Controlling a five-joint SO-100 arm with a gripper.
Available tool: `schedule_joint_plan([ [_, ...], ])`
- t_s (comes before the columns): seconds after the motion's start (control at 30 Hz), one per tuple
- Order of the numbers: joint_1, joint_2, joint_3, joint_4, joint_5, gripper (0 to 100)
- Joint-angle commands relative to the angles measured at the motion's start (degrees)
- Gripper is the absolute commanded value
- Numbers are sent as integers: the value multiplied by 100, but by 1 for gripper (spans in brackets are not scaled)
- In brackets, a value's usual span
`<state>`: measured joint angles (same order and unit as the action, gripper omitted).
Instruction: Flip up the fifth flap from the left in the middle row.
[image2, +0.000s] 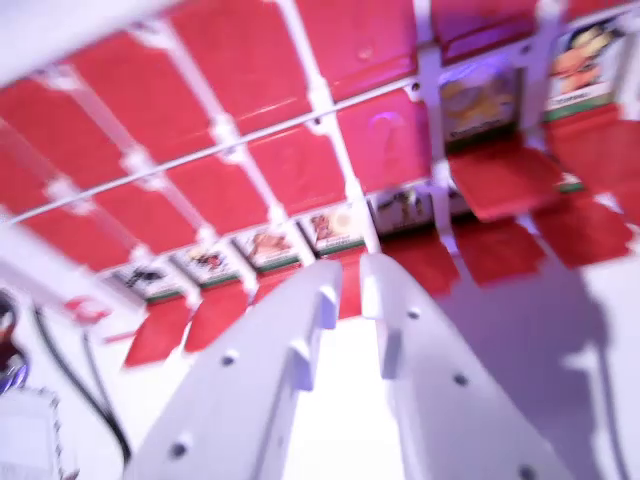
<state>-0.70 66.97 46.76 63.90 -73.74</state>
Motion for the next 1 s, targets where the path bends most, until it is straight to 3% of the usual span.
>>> schedule_joint_plan([
  [0.0,-53,1687,387,-105,-149,2],
  [0.5,-439,4904,2874,-70,-580,2],
  [0.97,-519,6829,4008,281,-826,2],
])
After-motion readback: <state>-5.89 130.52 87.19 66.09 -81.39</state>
